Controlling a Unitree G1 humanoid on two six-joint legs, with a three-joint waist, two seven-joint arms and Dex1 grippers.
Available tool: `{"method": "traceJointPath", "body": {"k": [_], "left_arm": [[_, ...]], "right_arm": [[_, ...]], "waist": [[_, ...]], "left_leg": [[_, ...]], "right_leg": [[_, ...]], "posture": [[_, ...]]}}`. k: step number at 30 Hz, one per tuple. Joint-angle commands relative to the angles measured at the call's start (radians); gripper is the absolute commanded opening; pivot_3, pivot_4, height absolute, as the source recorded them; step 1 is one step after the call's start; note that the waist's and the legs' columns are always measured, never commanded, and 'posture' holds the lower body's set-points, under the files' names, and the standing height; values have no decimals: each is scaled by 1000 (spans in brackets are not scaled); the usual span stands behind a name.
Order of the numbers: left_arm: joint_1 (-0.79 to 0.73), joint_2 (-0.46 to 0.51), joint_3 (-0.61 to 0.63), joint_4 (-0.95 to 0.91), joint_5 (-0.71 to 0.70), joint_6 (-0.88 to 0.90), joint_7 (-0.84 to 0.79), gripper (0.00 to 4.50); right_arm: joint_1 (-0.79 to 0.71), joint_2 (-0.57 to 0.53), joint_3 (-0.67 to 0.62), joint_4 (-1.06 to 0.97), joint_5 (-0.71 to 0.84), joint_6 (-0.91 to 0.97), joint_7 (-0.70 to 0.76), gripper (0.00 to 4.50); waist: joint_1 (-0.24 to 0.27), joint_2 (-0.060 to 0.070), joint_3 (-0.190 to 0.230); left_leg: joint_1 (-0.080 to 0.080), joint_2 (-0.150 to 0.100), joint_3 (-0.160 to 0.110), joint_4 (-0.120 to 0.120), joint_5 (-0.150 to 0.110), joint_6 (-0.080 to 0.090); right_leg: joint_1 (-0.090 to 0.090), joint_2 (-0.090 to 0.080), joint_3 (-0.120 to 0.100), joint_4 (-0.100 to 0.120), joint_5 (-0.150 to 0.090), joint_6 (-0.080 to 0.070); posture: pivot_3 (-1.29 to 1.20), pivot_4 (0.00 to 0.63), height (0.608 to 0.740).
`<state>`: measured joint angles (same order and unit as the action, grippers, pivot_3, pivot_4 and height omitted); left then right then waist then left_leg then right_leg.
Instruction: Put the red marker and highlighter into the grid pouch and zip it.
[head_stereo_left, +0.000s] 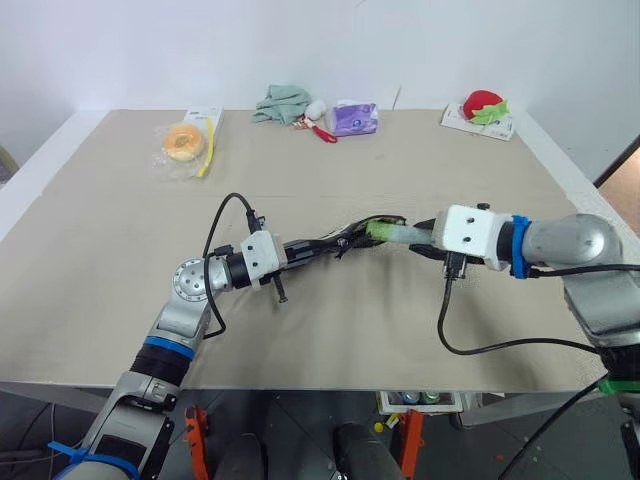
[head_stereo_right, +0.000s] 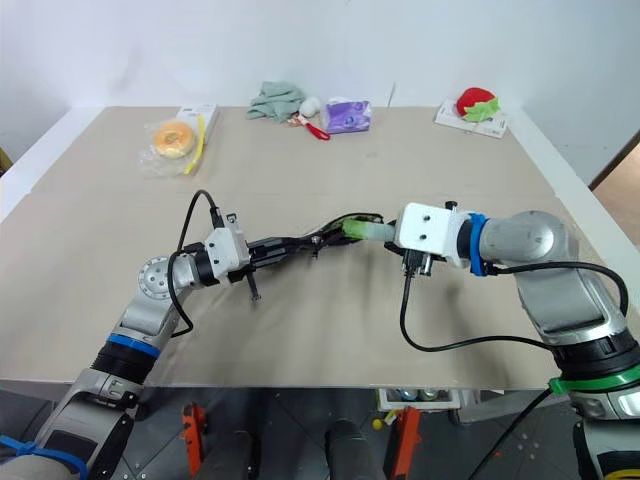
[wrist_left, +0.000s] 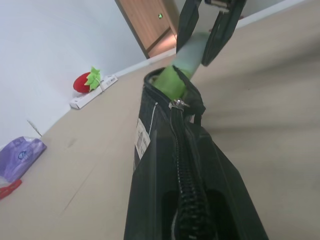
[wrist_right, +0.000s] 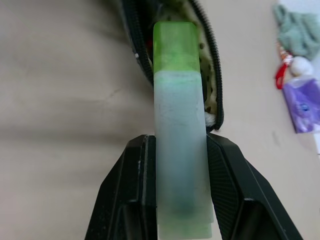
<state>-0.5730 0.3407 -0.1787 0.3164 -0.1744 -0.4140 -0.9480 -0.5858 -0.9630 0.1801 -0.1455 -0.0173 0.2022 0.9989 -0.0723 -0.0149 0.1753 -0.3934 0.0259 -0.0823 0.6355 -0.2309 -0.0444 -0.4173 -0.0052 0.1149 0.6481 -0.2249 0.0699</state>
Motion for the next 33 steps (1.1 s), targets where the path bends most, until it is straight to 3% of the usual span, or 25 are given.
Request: {"method": "traceJointPath", "body": {"k": [1,12,17,24,28,33], "left_arm": [[-19,4,20,-28,-6,-7,6,0],[-27,-6,13,-22,-7,-6,1,0],[-30,-6,16,-23,-6,-4,5,0],[-11,-6,24,-39,-14,11,14,0],[-17,-7,27,-31,-17,13,15,0],[-28,-14,27,-22,-19,15,15,0]], "right_arm": [[-56,14,6,-1,-24,-36,21,1031],[-186,176,164,26,-149,-132,53,1031],[-208,213,176,60,-183,-168,55,1031],[-217,209,41,24,-36,-51,104,4459],[-223,211,-17,3,23,-14,97,4459],[-186,242,1,-102,89,95,112,4459]], "waist": [[0,0,0],[-1,0,0],[1,0,0],[1,0,0],[1,0,0],[-1,0,0]], "left_leg": [[0,0,0,0,0,0],[1,1,0,0,0,0],[0,0,-1,0,0,0],[0,0,-1,0,0,0],[0,0,-1,0,0,0],[1,1,-1,0,0,0]], "right_leg": [[0,0,0,0,0,0],[0,1,0,1,1,-1],[0,0,0,1,1,-1],[0,0,-1,1,2,-3],[0,0,-1,1,2,-3],[0,1,-1,1,2,-3]], "posture": [[0,150,739],[0,150,739],[0,150,739],[0,150,739],[0,150,739],[0,150,739]]}}
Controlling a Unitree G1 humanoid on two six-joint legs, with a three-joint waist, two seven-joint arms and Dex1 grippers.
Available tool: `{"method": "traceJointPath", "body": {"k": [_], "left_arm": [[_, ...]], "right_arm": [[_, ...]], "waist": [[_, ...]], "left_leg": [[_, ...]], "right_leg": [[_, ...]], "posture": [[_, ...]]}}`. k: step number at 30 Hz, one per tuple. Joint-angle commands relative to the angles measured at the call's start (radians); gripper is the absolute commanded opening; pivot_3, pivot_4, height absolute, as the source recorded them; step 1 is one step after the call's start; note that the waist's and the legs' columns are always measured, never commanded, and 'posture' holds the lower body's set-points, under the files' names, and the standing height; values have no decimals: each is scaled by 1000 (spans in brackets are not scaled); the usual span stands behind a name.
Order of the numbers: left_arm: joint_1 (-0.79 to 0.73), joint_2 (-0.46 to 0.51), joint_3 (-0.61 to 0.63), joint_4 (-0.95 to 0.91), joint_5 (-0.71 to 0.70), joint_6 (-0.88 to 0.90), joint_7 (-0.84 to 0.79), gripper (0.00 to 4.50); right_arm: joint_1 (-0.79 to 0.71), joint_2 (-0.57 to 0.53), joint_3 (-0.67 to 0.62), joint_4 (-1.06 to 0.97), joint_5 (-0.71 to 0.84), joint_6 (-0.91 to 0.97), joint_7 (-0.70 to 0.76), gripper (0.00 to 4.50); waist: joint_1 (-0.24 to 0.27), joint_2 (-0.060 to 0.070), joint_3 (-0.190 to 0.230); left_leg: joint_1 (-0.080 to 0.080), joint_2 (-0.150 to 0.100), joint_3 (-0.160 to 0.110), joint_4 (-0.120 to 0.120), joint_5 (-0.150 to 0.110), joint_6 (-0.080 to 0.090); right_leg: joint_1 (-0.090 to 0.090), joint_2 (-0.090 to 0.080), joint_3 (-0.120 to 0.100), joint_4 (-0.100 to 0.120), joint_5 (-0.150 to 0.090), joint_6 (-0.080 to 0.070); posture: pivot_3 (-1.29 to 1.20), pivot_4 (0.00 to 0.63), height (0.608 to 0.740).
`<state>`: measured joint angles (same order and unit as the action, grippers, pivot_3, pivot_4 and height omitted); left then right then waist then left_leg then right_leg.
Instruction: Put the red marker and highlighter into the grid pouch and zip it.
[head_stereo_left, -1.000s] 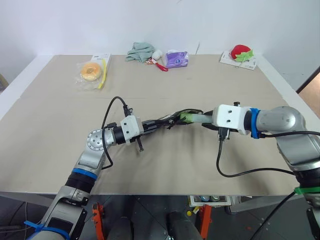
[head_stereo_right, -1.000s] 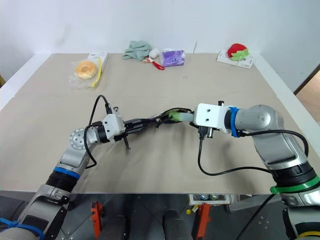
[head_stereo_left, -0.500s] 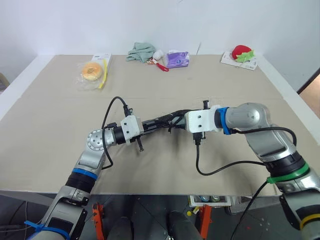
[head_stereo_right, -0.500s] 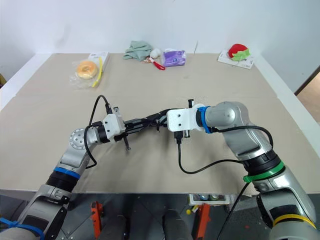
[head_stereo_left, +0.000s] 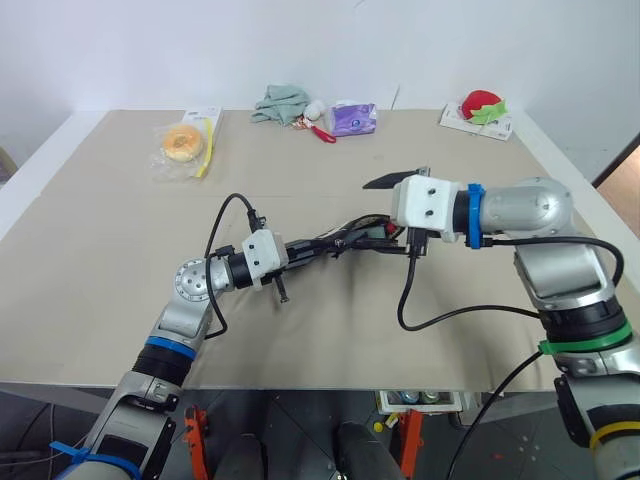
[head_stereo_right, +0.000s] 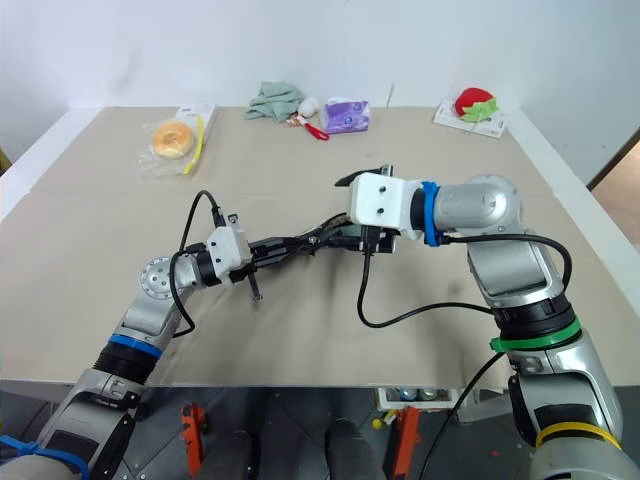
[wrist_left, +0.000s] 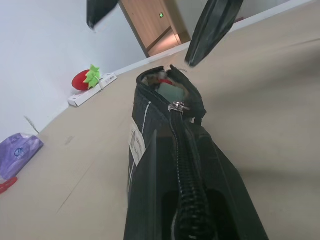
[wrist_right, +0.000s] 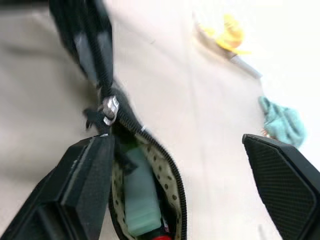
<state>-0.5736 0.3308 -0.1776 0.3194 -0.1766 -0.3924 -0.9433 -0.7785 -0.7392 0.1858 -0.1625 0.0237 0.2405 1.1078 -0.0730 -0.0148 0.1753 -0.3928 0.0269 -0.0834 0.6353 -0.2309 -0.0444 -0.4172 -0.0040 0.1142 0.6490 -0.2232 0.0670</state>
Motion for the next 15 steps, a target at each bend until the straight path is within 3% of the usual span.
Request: {"method": "traceJointPath", "body": {"k": [1,5,7,9,15], "left_arm": [[-29,-6,26,-25,-17,-6,11,0],[-34,-10,26,-24,-18,-3,10,0],[-35,-10,26,-25,-18,-2,10,0],[-34,-10,27,-26,-18,-2,11,0],[-27,-5,30,-35,-18,1,14,0]], "right_arm": [[11,22,3,-97,51,67,2,4459],[27,11,54,-79,1,44,2,4459],[27,0,78,-49,-38,8,-2,3928],[23,-4,85,-29,-54,-10,-3,3152],[17,-12,77,-11,-60,-28,12,83]], "waist": [[0,0,0],[1,0,0],[1,0,0],[1,0,0],[1,0,0]], "left_leg": [[0,0,0,0,0,0],[0,0,0,1,0,0],[0,0,0,1,0,0],[0,0,0,1,0,0],[0,0,0,0,0,0]], "right_leg": [[0,0,0,0,0,0],[0,0,0,0,0,0],[0,0,0,0,0,1],[0,0,0,0,0,1],[0,0,0,0,0,1]], "posture": [[0,150,739],[0,150,739],[0,150,739],[0,150,739],[0,150,739]]}}
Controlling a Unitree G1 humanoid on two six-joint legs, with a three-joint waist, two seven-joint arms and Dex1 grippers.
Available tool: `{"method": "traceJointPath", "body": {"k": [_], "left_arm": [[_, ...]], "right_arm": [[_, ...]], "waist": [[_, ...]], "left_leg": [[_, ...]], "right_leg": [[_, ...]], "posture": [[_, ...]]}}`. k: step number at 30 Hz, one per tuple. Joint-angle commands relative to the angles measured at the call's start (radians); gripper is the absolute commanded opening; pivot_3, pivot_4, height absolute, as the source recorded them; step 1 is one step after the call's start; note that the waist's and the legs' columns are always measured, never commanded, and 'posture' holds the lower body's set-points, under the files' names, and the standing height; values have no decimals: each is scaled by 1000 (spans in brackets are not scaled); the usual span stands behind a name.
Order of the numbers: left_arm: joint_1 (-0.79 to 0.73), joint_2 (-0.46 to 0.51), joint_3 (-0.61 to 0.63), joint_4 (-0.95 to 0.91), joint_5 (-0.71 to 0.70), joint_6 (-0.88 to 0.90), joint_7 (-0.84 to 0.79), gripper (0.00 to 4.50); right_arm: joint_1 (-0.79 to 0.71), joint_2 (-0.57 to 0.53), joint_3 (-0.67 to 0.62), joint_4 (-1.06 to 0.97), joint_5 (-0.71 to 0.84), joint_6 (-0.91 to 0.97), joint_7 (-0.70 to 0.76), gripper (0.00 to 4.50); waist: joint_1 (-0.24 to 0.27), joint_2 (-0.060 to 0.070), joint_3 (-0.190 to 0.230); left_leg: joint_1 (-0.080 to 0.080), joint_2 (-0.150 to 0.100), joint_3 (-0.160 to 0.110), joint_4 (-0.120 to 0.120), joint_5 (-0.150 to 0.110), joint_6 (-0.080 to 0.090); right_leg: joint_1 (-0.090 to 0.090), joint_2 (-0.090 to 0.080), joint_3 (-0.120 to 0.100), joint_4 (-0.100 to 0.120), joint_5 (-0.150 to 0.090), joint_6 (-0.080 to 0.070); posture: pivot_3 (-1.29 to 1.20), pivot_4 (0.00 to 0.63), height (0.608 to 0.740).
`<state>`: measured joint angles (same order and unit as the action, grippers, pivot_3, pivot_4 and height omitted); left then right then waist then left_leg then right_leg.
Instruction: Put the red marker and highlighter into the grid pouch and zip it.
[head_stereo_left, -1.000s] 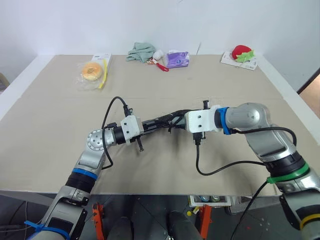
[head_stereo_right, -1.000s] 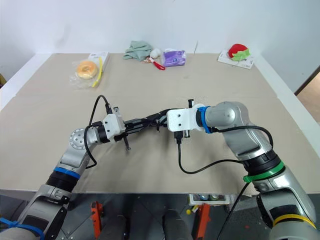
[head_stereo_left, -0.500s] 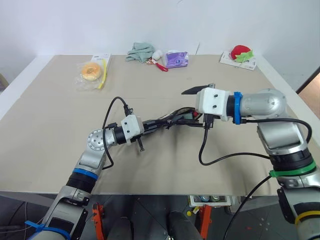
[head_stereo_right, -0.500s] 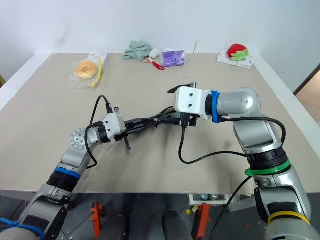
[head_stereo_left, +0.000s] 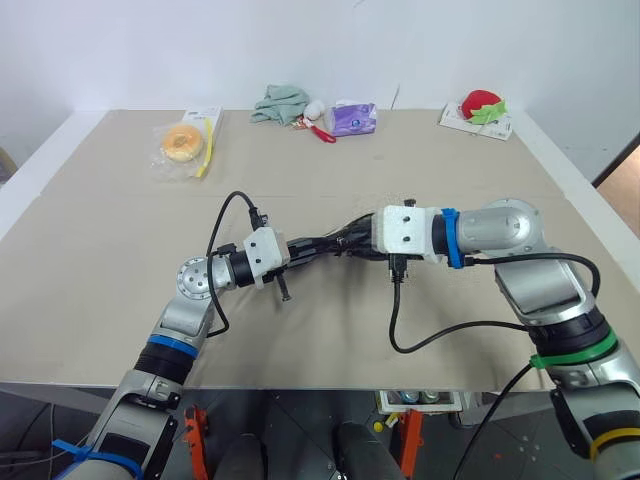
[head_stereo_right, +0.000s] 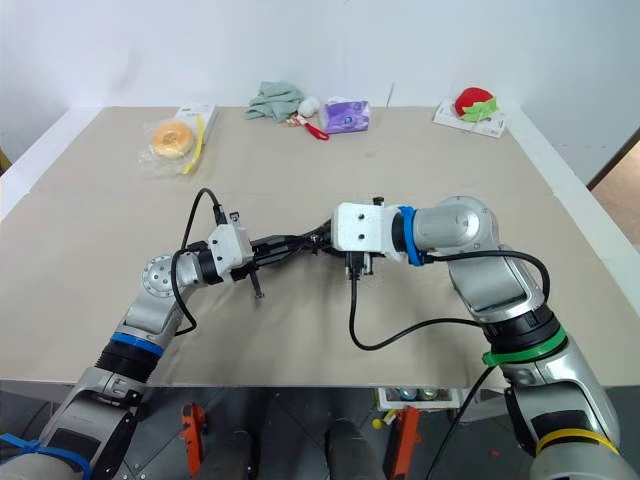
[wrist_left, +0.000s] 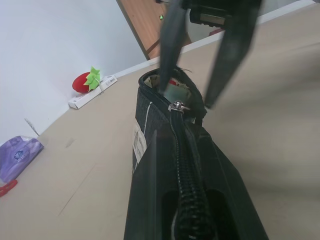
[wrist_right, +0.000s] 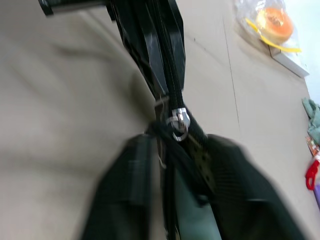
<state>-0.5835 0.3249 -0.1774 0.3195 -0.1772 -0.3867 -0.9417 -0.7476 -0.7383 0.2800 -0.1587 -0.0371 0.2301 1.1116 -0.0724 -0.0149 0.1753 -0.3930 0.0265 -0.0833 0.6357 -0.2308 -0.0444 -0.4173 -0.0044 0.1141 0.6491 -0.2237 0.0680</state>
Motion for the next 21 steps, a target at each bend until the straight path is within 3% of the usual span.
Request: {"method": "traceJointPath", "body": {"k": [1,9,15,21], "left_arm": [[-16,1,30,-36,-18,-5,13,0],[-15,3,30,-34,-15,-7,16,0],[-13,3,30,-34,-16,-7,15,0],[-13,4,29,-32,-19,-8,8,0]], "right_arm": [[-15,-16,-21,-15,4,-16,12,30],[-1,-111,-115,8,55,24,41,30],[47,-236,-169,214,-9,-60,-17,30],[58,-260,-200,285,9,-91,-35,30]], "waist": [[0,0,0],[1,0,0],[1,0,0],[-4,0,0]], "left_leg": [[0,0,0,0,0,0],[0,0,0,0,0,0],[0,0,0,0,0,0],[1,0,1,0,0,0]], "right_leg": [[0,0,0,0,0,0],[0,0,0,0,0,0],[0,0,0,0,0,0],[0,0,1,0,0,0]], "posture": [[0,150,739],[0,150,739],[0,150,739],[0,150,739]]}}
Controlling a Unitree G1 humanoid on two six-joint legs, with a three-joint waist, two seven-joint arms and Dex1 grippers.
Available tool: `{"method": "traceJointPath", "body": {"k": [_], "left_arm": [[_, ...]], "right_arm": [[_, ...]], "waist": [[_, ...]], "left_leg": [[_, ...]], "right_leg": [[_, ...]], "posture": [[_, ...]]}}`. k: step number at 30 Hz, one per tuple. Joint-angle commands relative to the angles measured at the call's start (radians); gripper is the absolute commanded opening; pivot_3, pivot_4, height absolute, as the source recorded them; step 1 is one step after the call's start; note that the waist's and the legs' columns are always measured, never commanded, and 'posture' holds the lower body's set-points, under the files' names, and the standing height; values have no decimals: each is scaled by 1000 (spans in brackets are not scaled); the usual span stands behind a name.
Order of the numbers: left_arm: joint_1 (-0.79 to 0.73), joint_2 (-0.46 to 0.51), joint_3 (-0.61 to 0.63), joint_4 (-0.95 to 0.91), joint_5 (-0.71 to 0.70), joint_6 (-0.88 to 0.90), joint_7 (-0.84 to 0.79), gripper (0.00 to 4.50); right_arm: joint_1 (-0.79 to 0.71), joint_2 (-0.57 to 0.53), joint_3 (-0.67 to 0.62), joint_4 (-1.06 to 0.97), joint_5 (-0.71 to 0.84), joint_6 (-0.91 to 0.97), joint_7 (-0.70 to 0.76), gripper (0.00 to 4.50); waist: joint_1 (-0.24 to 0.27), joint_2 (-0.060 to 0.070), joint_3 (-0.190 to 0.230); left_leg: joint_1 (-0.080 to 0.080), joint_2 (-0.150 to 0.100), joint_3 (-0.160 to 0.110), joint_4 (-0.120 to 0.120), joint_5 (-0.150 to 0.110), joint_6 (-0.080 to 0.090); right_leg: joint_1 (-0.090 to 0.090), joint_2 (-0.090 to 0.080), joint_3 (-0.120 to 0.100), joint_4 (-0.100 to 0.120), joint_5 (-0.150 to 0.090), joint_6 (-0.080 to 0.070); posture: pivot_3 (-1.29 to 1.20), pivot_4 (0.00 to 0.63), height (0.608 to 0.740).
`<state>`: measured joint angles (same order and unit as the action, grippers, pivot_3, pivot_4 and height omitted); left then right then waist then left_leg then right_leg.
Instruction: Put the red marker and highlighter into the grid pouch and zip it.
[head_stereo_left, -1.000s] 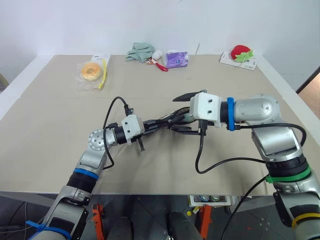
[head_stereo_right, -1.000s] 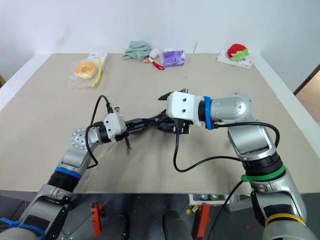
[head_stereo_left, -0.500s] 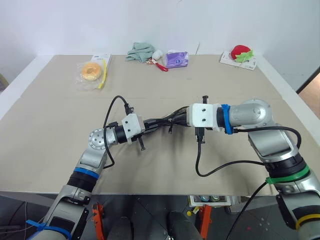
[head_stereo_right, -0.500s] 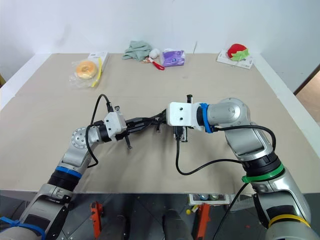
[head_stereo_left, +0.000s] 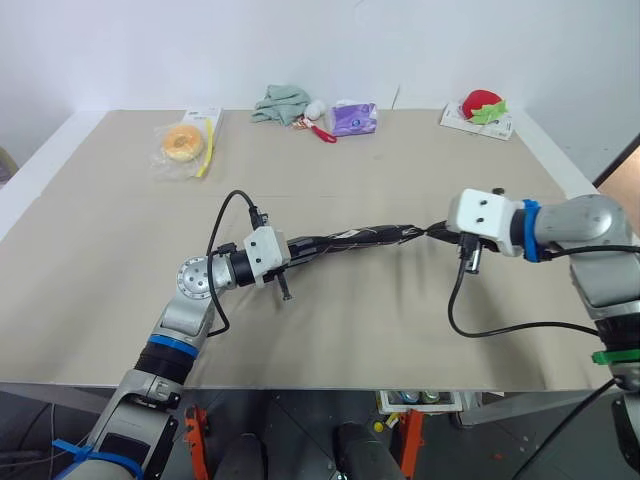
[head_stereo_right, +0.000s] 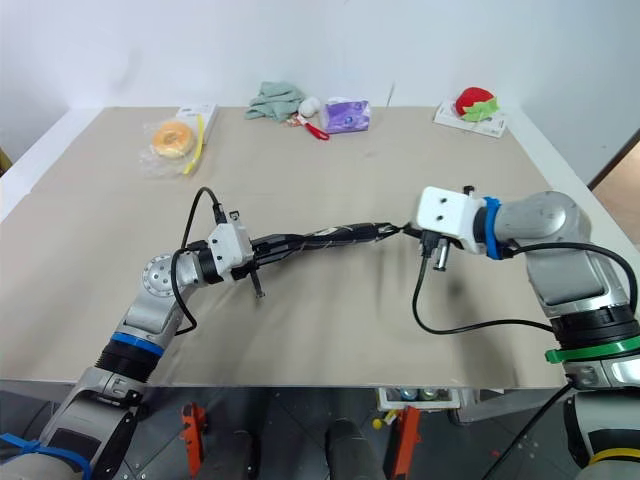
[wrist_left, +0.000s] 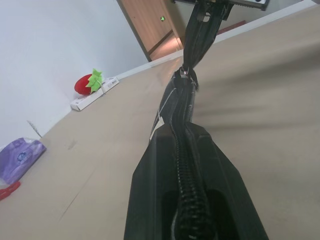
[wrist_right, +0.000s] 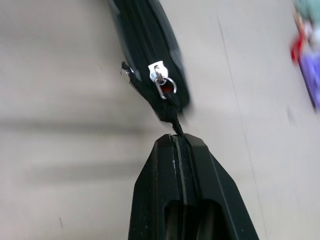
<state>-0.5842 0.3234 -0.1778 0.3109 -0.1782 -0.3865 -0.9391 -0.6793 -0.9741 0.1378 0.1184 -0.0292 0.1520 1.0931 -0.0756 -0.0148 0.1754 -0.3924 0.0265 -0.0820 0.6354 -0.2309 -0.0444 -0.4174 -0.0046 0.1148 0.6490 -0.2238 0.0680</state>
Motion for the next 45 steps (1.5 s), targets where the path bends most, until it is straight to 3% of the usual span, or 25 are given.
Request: {"method": "traceJointPath", "body": {"k": [1,8,10,12,14,17,19,20,25,30,37,45], "left_arm": [[-13,5,29,-23,-18,-8,5,0],[-8,12,15,-33,-32,32,-33,0],[1,20,8,-48,-39,65,-52,0],[20,39,0,-82,-72,146,-94,758],[54,68,-8,-149,-145,298,-159,1611],[73,89,6,-226,-227,461,-181,3186],[76,96,23,-268,-281,564,-177,4253],[77,102,34,-287,-303,609,-171,4476],[76,136,206,-314,-427,806,-37,4476],[144,261,380,-277,-388,863,111,4476],[294,418,468,-274,-298,810,118,4476],[318,462,482,-310,-303,829,105,4476]], "right_arm": [[-9,-25,-59,8,3,-13,-16,30],[-2,42,-148,-81,199,162,9,30],[10,37,-173,-96,236,213,18,1053],[25,34,-207,-98,274,250,22,1917],[44,38,-255,-91,318,283,13,3053],[61,40,-285,-81,341,315,-9,4500],[70,43,-291,-64,337,323,-29,4500],[78,43,-290,-56,331,325,-38,4500],[114,50,-300,-31,314,367,-118,4500],[139,68,-312,48,318,386,-175,4500],[141,83,-301,145,327,390,-156,4500],[109,93,-284,236,324,361,-112,4500]], "waist": [[-1,0,0],[0,0,0],[1,0,0],[2,0,0],[1,0,0],[1,0,0],[1,0,0],[1,0,0],[-3,0,0],[-7,0,0],[2,0,1],[2,-1,1]], "left_leg": [[0,0,0,0,0,0],[0,0,0,1,0,0],[0,0,-1,0,0,0],[0,0,-1,0,0,0],[0,0,-1,0,0,0],[-1,0,-1,0,0,0],[-1,0,-1,0,0,0],[-1,0,-1,1,0,0],[0,1,-1,1,0,0],[1,1,0,0,0,1],[0,1,0,0,0,0],[0,1,0,0,0,0]], "right_leg": [[0,0,0,0,0,0],[1,0,0,0,0,0],[1,0,0,0,0,0],[1,0,0,0,0,0],[1,0,0,0,0,1],[0,0,0,0,-1,1],[1,0,0,0,-1,1],[1,0,0,0,0,1],[1,1,0,1,0,1],[0,2,0,1,0,0],[0,1,0,1,-2,-1],[0,1,0,1,-1,-1]], "posture": [[0,150,739],[0,150,739],[0,150,739],[0,150,739],[0,150,739],[0,150,739],[0,150,739],[0,150,739],[0,150,739],[0,150,739],[0,150,739],[0,150,739]]}}
